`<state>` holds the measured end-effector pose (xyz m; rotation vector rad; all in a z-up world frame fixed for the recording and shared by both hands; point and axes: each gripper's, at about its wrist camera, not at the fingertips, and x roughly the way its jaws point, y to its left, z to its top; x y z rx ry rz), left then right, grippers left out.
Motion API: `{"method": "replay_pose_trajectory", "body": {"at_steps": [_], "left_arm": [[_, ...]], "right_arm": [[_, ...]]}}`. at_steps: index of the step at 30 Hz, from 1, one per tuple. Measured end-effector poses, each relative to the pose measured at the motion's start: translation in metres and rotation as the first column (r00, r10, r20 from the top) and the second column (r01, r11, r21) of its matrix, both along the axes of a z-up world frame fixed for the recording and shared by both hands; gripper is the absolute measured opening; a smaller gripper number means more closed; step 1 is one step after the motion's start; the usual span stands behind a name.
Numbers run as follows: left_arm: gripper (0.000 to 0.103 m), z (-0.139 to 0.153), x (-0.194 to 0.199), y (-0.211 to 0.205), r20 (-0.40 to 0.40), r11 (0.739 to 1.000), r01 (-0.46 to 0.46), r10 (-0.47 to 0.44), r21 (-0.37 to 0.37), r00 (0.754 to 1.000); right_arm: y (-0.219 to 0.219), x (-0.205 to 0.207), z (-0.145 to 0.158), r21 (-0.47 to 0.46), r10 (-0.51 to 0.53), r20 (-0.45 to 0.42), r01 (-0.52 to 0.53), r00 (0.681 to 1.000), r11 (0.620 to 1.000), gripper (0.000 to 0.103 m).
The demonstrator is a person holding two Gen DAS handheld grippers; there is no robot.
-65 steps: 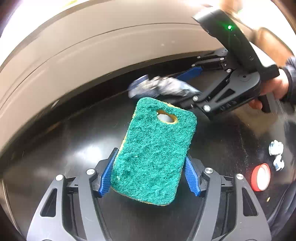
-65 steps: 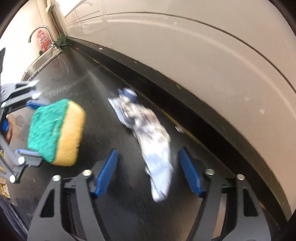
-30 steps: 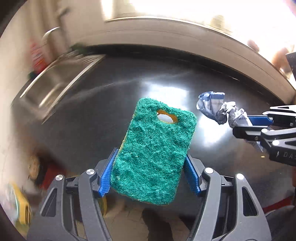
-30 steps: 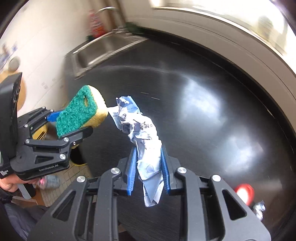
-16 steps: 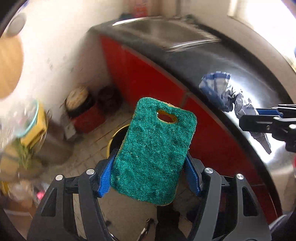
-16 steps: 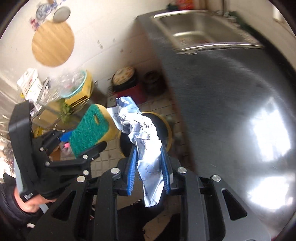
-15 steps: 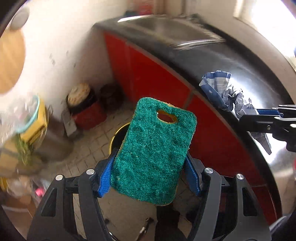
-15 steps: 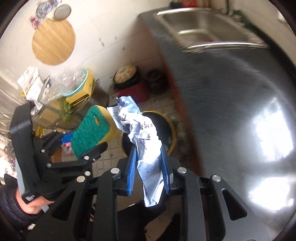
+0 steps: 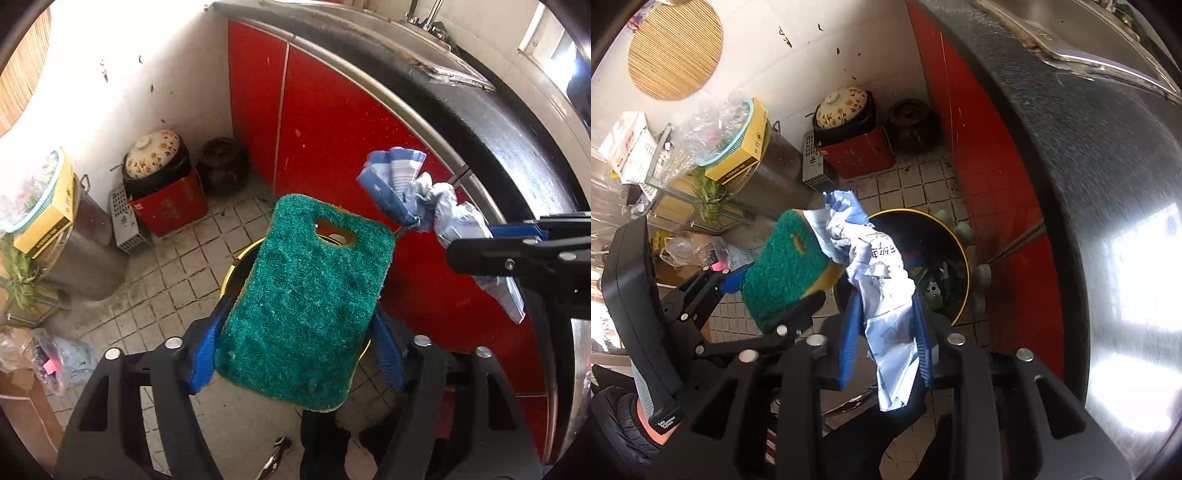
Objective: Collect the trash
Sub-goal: 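Carry the sponge and foil down to the bin and open both tools, then raise both open tools back over the countertop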
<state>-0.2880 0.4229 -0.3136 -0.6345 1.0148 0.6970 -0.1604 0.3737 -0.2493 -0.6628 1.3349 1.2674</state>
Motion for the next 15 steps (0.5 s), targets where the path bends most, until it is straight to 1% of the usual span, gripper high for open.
{"method": "replay_pose_trajectory", "body": {"at_steps": [1,2,5,9,11,13,15], "left_arm": [[0.086,-0.004,0.000,0.001,-0.001,1.000,0.001,-0.001,-0.005,1.000],[0.088,-0.011,0.000,0.003,-0.012,1.000,-0.004,0.004,-0.009,1.000],[0.088,-0.025,0.001,0.008,-0.026,0.999,0.001,-0.002,-0.045,1.000],[0.090,-0.032,-0.001,0.007,-0.019,0.999,-0.008,0.007,-0.049,1.000],[0.091,-0.035,-0.002,0.006,-0.005,0.998,-0.027,0.027,-0.062,1.000],[0.091,-0.036,-0.002,0.005,0.009,0.996,-0.037,0.038,-0.076,0.999],[0.091,-0.036,-0.002,0.004,0.010,0.997,-0.034,0.035,-0.075,0.999]], "right_arm": [[0.007,0.000,-0.006,-0.009,0.000,-0.002,0.000,1.000,1.000,0.054],[0.009,0.002,-0.010,-0.013,-0.001,-0.006,0.001,1.000,1.000,0.064],[0.010,0.009,-0.017,-0.022,-0.007,-0.017,0.007,1.000,1.000,0.064],[0.008,0.015,-0.022,-0.031,0.016,-0.009,-0.016,1.000,0.999,0.064],[0.005,0.018,-0.019,-0.026,0.022,-0.008,-0.023,1.000,0.999,0.068],[0.004,0.023,-0.016,-0.021,0.019,-0.008,-0.019,1.000,1.000,0.068],[0.004,0.026,-0.013,-0.012,0.014,-0.011,-0.014,1.000,1.000,0.069]]}}
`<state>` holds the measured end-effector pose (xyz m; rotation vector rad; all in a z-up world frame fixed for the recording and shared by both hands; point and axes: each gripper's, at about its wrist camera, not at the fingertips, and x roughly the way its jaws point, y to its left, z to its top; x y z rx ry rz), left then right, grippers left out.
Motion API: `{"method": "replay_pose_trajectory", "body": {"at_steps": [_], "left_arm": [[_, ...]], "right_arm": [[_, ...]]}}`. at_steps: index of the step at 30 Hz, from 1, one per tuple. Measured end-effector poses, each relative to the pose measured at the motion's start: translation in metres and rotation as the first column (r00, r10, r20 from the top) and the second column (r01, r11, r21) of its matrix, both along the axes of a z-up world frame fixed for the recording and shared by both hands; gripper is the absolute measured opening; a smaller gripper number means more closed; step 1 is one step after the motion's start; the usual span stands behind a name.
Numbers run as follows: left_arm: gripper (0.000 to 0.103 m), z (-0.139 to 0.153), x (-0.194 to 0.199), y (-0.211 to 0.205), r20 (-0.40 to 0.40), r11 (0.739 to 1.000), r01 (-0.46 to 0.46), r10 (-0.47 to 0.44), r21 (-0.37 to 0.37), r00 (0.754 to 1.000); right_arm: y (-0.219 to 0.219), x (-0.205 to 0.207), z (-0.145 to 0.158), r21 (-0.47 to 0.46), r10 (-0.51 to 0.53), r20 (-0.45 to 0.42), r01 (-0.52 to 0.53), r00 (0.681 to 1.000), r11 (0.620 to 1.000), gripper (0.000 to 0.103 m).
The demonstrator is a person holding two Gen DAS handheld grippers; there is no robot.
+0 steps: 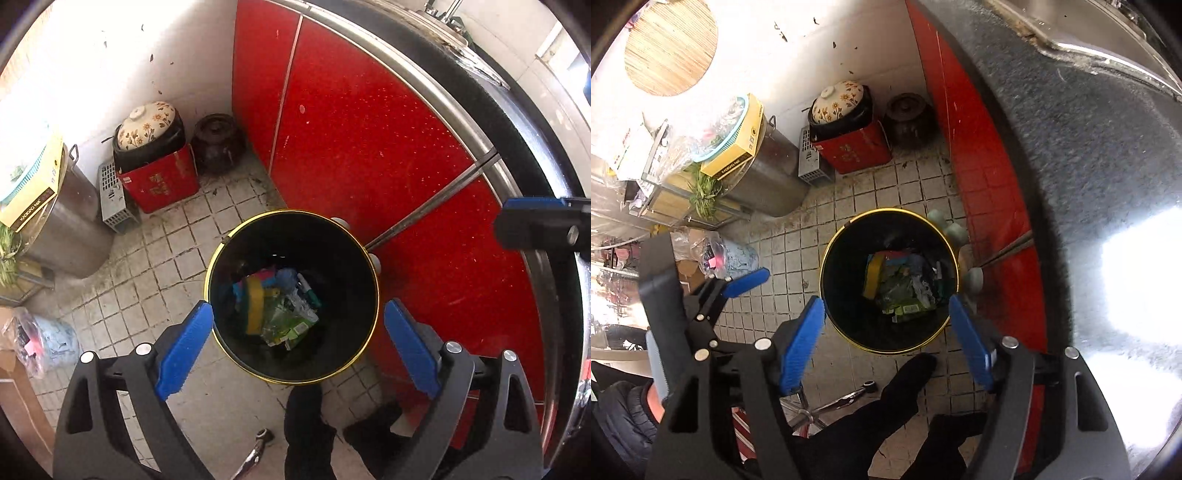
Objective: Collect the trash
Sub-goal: 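Raise both open tools back over the countertop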
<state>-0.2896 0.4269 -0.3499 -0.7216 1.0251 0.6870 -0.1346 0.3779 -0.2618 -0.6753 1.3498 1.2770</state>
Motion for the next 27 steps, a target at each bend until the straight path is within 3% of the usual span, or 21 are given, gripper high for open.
{"method": "replay_pose_trajectory", "body": {"at_steps": [7,14,21,27], "left_arm": [[0.091,0.024,0.009,-0.003,-0.007,0.998,0.037,-0.036,0.055,0.999],[0.092,0.078,0.033,-0.010,-0.013,0.983,0.108,-0.108,0.145,0.994],[0.093,0.140,0.083,-0.051,0.006,0.943,0.232,-0.240,0.241,0.971],[0.093,0.172,0.134,-0.112,0.019,0.897,0.353,-0.371,0.266,0.929]], "right_arm": [[-0.006,0.014,0.030,0.062,-0.015,0.025,0.013,1.000,0.998,0.073],[-0.044,0.035,0.080,0.163,-0.054,0.074,0.041,0.996,0.986,0.080],[-0.122,0.073,0.126,0.238,-0.169,0.145,0.131,0.975,0.962,0.082],[-0.214,0.121,0.142,0.252,-0.352,0.167,0.305,0.921,0.918,0.082]]}}
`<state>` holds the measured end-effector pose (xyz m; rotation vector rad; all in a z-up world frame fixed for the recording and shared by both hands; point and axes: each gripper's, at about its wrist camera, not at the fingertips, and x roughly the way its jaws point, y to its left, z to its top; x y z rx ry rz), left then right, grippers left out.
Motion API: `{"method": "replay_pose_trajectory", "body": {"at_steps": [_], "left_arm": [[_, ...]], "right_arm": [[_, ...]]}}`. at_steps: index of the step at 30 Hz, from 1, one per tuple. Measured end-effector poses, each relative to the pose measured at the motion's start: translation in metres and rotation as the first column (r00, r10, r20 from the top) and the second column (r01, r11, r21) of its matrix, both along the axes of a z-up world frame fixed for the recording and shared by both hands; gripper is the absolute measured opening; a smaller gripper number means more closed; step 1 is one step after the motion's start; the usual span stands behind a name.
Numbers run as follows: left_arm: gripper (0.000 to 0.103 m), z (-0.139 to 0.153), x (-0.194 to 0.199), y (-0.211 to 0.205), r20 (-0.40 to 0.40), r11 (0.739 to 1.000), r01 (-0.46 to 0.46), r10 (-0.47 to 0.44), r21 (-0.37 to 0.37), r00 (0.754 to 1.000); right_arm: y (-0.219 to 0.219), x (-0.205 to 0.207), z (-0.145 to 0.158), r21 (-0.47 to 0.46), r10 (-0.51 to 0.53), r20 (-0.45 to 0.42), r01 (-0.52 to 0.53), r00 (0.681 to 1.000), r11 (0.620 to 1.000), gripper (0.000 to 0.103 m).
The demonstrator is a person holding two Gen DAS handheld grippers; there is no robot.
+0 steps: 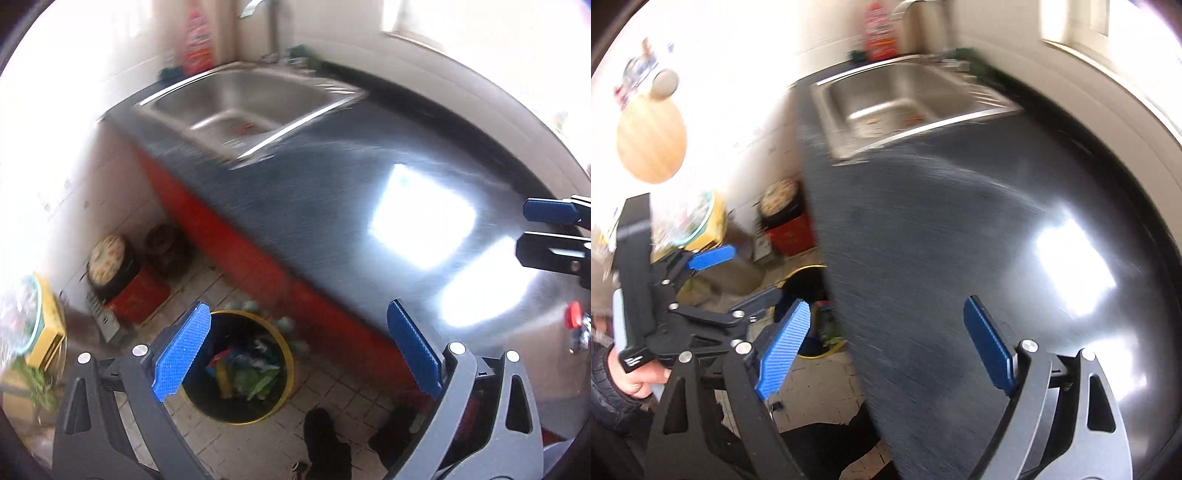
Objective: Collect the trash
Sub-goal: 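Raise both open tools back over the countertop, then grasp the red lid with the left tool while the right tool grasps the crumpled blue-white paper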
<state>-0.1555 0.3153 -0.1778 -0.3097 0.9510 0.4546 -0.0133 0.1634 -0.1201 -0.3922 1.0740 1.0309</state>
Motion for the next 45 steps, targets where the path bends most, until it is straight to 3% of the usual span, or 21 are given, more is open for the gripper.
{"method": "replay_pose_trajectory", "body": {"at_steps": [5,10,12,16,22,25,29,32,40,45], "left_arm": [[0.093,0.021,0.045,-0.066,0.021,0.985,0.168,-0.169,0.029,0.985],[0.093,0.035,0.092,-0.133,0.058,0.934,0.355,-0.357,0.050,0.932],[0.093,0.038,0.110,-0.163,0.067,0.897,0.438,-0.441,0.057,0.895],[0.093,0.040,0.140,-0.220,0.072,0.804,0.591,-0.595,0.071,0.800],[0.094,0.031,0.161,-0.308,0.046,0.615,0.784,-0.788,0.080,0.613],[0.094,0.020,0.166,-0.339,0.020,0.542,0.837,-0.840,0.080,0.542],[0.094,0.006,0.170,-0.371,-0.011,0.474,0.877,-0.879,0.083,0.476],[0.094,-0.006,0.177,-0.389,-0.035,0.445,0.891,-0.893,0.087,0.449],[0.094,-0.044,0.208,-0.419,-0.059,0.441,0.894,-0.893,0.081,0.446],[0.093,-0.066,0.230,-0.437,-0.094,0.444,0.893,-0.888,0.071,0.449]], "right_arm": [[-0.095,0.032,0.012,0.017,-0.193,0.035,0.192,0.981,0.981,0.082],[-0.201,0.044,0.027,0.054,-0.412,0.095,0.408,0.906,0.911,0.082],[-0.243,0.043,0.031,0.071,-0.498,0.109,0.493,0.860,0.867,0.082],[-0.331,0.028,0.033,0.088,-0.674,0.140,0.669,0.725,0.738,0.082],[-0.424,-0.016,0.018,0.069,-0.829,0.124,0.829,0.545,0.555,0.082],[-0.447,-0.033,0.001,0.039,-0.863,0.099,0.864,0.496,0.501,0.082],[-0.461,-0.043,-0.016,0.000,-0.875,0.081,0.877,0.478,0.480,0.082],[-0.468,-0.037,-0.029,-0.003,-0.875,0.068,0.878,0.479,0.479,0.082],[-0.471,0.017,-0.083,-0.066,-0.841,0.038,0.842,0.539,0.536,0.082],[-0.475,0.047,-0.115,-0.106,-0.836,-0.005,0.831,0.548,0.545,0.082]]}}
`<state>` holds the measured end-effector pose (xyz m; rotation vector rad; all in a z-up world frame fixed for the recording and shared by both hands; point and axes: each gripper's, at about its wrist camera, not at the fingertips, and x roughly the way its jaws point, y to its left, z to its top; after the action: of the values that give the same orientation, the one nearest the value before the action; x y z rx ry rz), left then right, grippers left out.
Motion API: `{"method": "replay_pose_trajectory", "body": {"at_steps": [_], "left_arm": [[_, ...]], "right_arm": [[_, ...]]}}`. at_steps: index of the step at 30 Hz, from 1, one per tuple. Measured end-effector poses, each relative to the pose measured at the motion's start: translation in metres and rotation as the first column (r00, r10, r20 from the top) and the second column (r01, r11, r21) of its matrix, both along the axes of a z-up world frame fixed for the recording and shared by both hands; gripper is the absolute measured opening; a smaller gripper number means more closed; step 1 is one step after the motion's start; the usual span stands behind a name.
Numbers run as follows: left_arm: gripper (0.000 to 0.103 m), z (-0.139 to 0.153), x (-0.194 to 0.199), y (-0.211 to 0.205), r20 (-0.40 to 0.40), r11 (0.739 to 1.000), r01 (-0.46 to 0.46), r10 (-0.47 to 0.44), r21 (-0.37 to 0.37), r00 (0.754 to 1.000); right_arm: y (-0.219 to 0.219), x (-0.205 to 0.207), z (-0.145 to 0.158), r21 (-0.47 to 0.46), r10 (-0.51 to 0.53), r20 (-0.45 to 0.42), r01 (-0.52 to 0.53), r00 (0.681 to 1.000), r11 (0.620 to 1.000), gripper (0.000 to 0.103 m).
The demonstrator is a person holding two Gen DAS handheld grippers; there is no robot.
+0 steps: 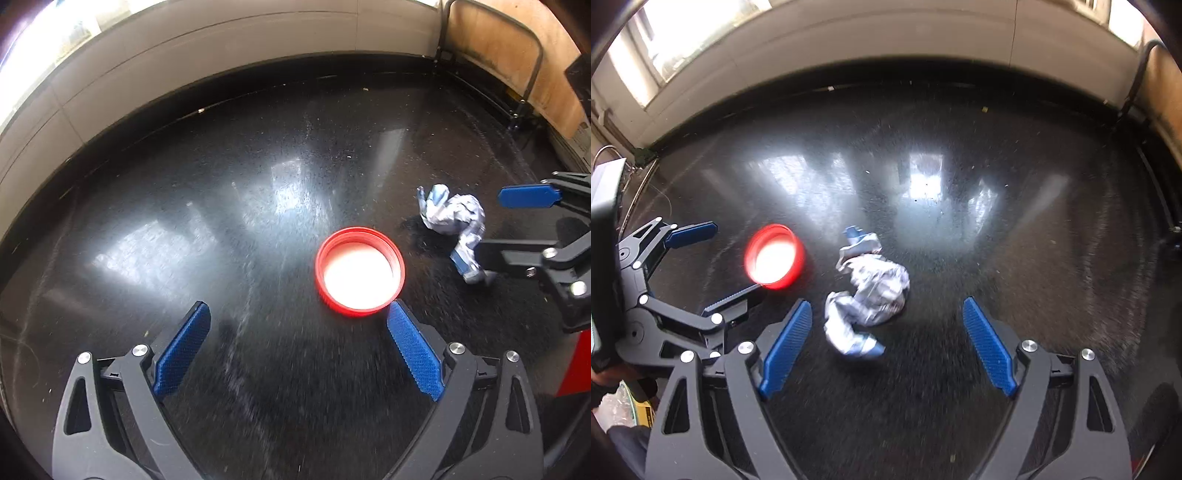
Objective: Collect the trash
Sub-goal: 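Grasp the red lid with the left tool while the right tool grasps the crumpled blue-white paper, then carry the red lid and paper down to the bin and open both tools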
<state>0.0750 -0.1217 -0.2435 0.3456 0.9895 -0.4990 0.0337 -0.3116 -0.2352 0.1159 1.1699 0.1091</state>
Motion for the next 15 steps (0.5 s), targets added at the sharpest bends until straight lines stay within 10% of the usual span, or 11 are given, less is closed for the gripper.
{"method": "replay_pose_trajectory", "body": {"at_steps": [6,8,12,15], "left_arm": [[0.093,-0.006,0.014,-0.010,-0.003,1.000,-0.006,0.006,-0.019,1.000],[0.089,-0.005,0.017,-0.012,0.001,0.999,-0.006,0.006,-0.032,1.000],[0.048,0.001,0.018,-0.020,0.024,0.999,0.031,-0.030,-0.037,0.999],[0.048,0.003,0.023,-0.021,0.000,0.998,0.032,-0.032,-0.051,0.999]], "right_arm": [[-0.001,0.024,-0.017,-0.015,0.058,-0.029,-0.059,0.998,0.998,0.064],[-0.001,0.030,-0.014,-0.019,0.085,-0.025,-0.085,0.996,0.996,0.039],[-0.004,0.035,-0.013,-0.007,0.107,-0.038,-0.108,0.993,0.994,0.035],[-0.010,0.036,-0.008,-0.003,0.101,-0.031,-0.101,0.994,0.995,0.035]]}}
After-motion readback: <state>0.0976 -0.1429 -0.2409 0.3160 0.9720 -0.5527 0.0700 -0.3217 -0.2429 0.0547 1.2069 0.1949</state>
